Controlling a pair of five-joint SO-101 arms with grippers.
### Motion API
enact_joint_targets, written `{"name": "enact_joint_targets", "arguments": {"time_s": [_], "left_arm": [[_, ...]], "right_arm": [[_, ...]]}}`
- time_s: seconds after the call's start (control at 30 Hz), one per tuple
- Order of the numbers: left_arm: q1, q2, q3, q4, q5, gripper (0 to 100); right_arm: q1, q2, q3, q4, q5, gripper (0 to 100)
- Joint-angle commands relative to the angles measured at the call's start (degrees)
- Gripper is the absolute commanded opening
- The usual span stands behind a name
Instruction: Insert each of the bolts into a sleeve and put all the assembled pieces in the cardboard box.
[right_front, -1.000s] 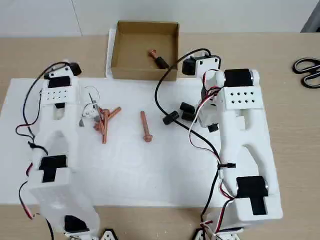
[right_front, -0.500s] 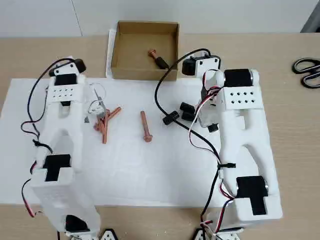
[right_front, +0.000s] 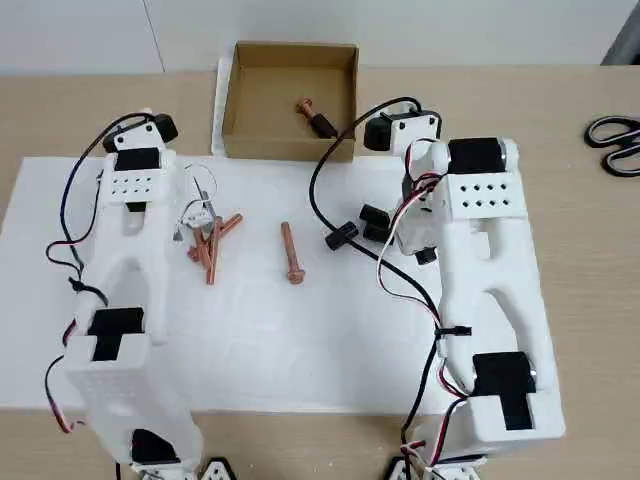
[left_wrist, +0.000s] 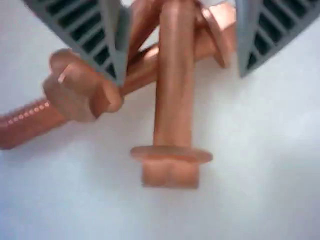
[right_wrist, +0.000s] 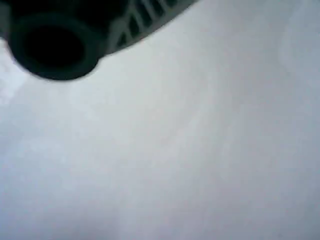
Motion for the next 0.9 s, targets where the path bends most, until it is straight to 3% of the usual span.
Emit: {"name": "enact_joint_targets", "arguments": {"time_s": [0.0, 0.5, 0.87], "left_arm": [[0.26, -0.44, -0.4, -1.49, 0.7, 14], [0.26, -0.35, 3.21, -4.57, 1.76, 10], [0.35, 7.12, 1.98, -5.1, 1.85, 10]], "right_arm": [[0.48, -3.03, -0.35, -0.13, 0.44, 0.3], [0.48, -3.03, -0.35, -0.13, 0.44, 0.3], [0.48, -3.03, -0.35, -0.13, 0.44, 0.3]]}}
